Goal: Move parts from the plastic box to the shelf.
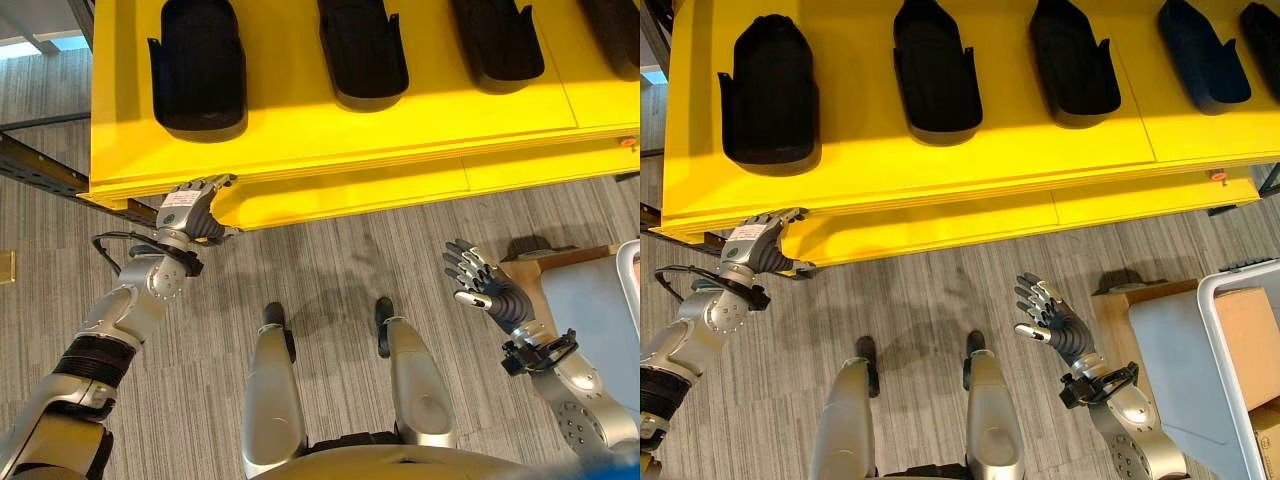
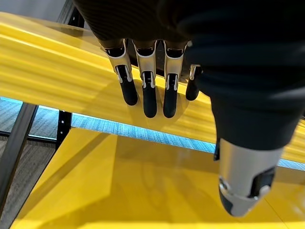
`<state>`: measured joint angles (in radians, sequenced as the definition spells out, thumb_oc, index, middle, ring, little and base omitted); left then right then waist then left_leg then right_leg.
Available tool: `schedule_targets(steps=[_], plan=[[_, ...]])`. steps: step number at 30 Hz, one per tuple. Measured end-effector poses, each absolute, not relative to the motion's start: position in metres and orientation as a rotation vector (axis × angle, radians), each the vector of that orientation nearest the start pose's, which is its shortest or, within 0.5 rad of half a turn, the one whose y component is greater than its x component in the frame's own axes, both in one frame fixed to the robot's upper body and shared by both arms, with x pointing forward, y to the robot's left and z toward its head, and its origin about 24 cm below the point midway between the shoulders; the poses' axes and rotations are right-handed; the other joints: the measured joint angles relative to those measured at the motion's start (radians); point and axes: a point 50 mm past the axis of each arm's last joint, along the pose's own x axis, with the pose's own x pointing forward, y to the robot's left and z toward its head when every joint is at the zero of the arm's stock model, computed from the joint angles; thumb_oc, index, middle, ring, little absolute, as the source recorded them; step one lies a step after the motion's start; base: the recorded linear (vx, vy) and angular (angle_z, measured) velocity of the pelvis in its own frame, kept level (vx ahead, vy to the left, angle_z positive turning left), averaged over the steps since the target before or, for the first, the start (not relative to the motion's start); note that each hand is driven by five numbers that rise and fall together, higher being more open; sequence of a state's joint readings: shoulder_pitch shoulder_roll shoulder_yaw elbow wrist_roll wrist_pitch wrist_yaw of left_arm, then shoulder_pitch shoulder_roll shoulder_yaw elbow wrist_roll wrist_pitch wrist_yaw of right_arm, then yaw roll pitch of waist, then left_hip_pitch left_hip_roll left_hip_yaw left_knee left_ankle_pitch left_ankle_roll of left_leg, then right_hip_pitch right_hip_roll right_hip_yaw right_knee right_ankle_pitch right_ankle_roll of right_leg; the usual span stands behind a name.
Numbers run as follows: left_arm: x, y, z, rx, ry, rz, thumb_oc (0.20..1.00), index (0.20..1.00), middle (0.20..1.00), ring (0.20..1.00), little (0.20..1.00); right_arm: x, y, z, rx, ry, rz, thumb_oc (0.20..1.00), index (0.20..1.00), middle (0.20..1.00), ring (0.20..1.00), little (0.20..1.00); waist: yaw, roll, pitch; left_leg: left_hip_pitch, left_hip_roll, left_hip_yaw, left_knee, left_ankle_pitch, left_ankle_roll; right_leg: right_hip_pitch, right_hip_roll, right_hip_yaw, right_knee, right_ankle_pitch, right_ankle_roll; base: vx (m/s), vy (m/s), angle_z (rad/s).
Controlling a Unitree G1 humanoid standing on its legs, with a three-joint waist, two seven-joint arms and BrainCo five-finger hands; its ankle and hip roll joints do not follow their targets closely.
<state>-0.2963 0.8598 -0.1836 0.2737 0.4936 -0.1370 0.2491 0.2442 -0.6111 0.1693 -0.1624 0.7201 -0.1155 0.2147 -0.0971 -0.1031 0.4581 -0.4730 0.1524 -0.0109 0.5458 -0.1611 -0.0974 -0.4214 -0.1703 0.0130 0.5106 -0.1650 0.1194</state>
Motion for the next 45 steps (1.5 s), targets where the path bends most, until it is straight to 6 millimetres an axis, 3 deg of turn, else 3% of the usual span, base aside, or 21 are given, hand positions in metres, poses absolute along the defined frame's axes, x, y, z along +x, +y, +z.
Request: schedule_targets(steps=[12, 22, 32, 45], plan=[[0.297, 0.296, 0.156, 1.398, -0.301, 0.205, 1.000, 1.000, 1.000, 1.000, 1.000, 0.199, -0.208, 0.048, 0.166, 0.078, 0.369, 1.000, 1.000, 1.000, 1.000, 1.000, -0.001, 0.000, 0.000, 0.001, 0.000, 0.000, 0.004, -0.001, -0.001, -0.001, 0.000, 0.000, 0.009, -0.003, -0.002, 0.00, 0.000, 0.00], [0.311, 0.286, 0.181, 1.401, -0.386, 0.236, 1.000, 1.000, 1.000, 1.000, 1.000, 0.196, -0.208, 0.045, 0.169, 0.098, 0.369, 1.000, 1.000, 1.000, 1.000, 1.000, 0.001, 0.000, 0.000, -0.002, 0.000, 0.000, 0.020, -0.007, -0.004, -0.008, 0.000, 0.001, 0.032, -0.016, 0.000, 0.00, 0.000, 0.00], [0.327, 0.278, 0.178, 1.437, -0.359, 0.190, 1.000, 1.000, 1.000, 1.000, 1.000, 0.193, -0.211, 0.047, 0.147, 0.108, 0.381, 1.000, 1.000, 1.000, 1.000, 1.000, -0.021, 0.000, 0.000, -0.004, 0.000, 0.001, 0.031, -0.009, -0.008, -0.009, 0.000, 0.001, 0.037, -0.015, 0.005, 0.00, 0.000, 0.00], [0.328, 0.277, 0.178, 1.440, -0.358, 0.186, 1.000, 1.000, 1.000, 1.000, 1.000, 0.193, -0.211, 0.047, 0.147, 0.109, 0.380, 1.000, 1.000, 1.000, 1.000, 1.000, -0.021, 0.000, 0.000, -0.005, 0.001, 0.001, 0.036, -0.010, -0.009, -0.015, 0.000, 0.003, 0.051, -0.022, -0.003, 0.00, 0.000, 0.00]])
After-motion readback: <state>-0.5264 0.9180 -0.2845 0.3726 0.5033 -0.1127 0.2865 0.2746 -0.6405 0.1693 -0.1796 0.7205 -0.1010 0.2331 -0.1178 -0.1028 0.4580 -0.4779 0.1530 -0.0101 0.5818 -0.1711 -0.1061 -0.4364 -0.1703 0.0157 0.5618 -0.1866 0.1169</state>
